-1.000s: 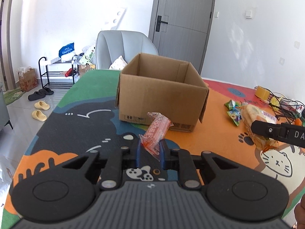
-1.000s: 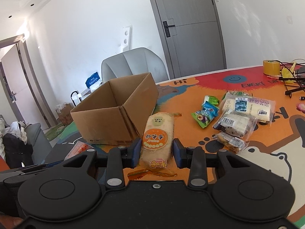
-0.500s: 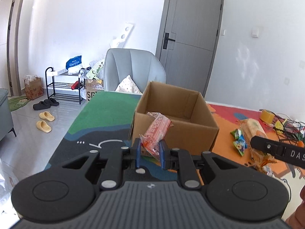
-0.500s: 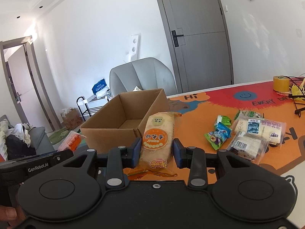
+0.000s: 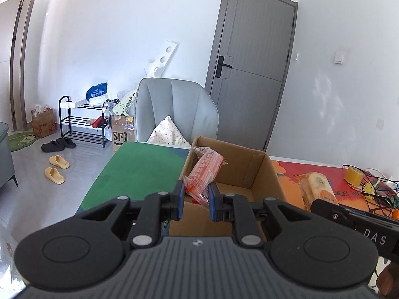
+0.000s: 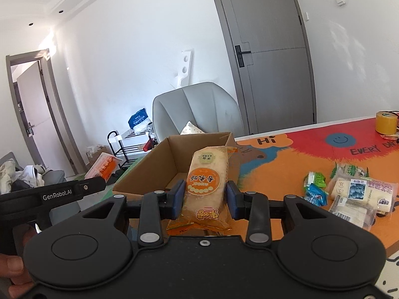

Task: Organize snacks
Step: 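Open the left tool over the box while the right tool releases the cream cake pack inside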

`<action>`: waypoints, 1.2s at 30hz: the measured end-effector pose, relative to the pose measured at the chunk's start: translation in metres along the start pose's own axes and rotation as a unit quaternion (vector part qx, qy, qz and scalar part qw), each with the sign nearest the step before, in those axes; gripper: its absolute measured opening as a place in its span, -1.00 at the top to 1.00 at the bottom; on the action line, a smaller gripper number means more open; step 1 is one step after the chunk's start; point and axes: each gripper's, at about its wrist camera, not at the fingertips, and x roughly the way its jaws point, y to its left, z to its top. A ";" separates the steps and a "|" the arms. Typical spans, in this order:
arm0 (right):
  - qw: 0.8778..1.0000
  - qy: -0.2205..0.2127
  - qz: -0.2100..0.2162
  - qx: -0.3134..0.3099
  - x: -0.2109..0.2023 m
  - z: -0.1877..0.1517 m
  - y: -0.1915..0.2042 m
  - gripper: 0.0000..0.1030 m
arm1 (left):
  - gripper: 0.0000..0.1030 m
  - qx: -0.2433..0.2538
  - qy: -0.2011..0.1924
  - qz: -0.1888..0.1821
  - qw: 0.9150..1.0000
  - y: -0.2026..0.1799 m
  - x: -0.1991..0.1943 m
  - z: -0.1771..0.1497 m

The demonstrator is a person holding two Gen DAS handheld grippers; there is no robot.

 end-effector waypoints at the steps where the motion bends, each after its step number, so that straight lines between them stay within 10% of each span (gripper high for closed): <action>1: 1.000 -0.001 0.001 0.001 0.002 0.002 0.000 0.29 | 0.65 0.000 0.000 -0.001 1.000 -0.002 0.003 0.001; 21: 1.000 0.005 0.014 0.022 0.048 0.027 0.007 0.29 | 0.52 -0.022 0.037 -0.011 0.999 0.002 0.051 0.018; 30: 0.998 0.013 0.041 0.041 0.055 0.031 0.010 0.26 | -0.04 -0.047 0.024 0.023 0.998 0.018 0.033 0.023; 32: 0.998 0.014 0.048 0.049 0.056 0.032 0.009 0.12 | -0.21 -0.053 0.025 0.029 0.998 0.021 0.030 0.022; 34: 0.997 0.010 0.054 0.063 0.054 0.033 0.005 -0.45 | -0.37 -0.056 0.022 0.033 0.998 0.024 0.028 0.023; 36: 0.996 0.002 0.054 0.069 0.050 0.034 0.002 -0.50 | -0.48 -0.056 0.019 0.037 0.998 0.024 0.026 0.024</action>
